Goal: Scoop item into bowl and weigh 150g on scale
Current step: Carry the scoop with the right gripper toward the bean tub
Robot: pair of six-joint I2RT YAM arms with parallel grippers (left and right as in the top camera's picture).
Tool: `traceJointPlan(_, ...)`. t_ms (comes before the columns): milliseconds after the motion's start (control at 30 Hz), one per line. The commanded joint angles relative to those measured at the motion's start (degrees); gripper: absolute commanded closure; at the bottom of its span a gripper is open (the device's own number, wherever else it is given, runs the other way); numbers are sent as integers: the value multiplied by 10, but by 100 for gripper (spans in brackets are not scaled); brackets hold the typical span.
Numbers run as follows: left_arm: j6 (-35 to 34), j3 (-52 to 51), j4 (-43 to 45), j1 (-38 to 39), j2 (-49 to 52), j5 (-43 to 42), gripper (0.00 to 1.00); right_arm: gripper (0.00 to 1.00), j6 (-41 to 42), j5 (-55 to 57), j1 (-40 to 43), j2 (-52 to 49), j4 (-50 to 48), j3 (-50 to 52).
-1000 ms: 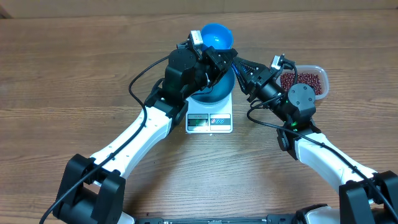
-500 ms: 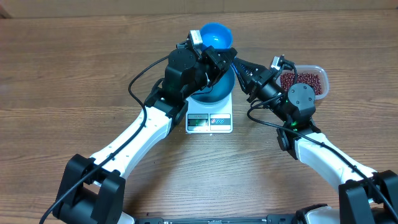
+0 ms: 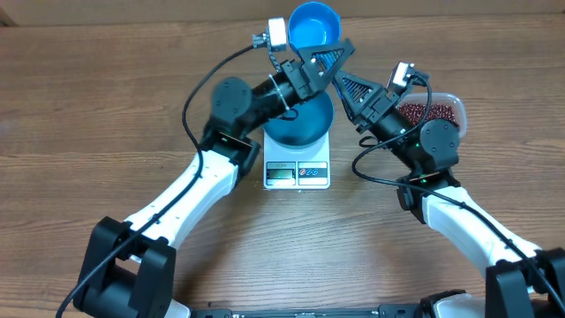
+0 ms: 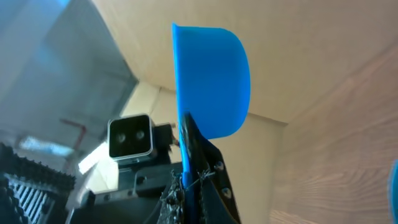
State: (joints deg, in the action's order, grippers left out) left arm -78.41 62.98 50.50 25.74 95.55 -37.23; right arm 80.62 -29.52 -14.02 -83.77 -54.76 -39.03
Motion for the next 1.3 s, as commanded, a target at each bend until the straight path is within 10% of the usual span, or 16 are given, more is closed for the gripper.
traceJointPlan(0, 38, 12, -35, -49, -41, -135, 0, 96, -62, -57, 41, 19, 35, 6)
traceJointPlan(567, 428, 13, -594, -89, -154, -57, 0, 96, -292, -68, 161, 285, 442, -28)
traceJointPlan(967, 599, 125, -872, -60, -173, 197, 0, 96, -523, 79, 166, 331, 847, -205)
traceJointPlan(1267, 621, 150, -928, -43, -170, 242, 0, 96, -542, 109, 166, 332, 957, -226)
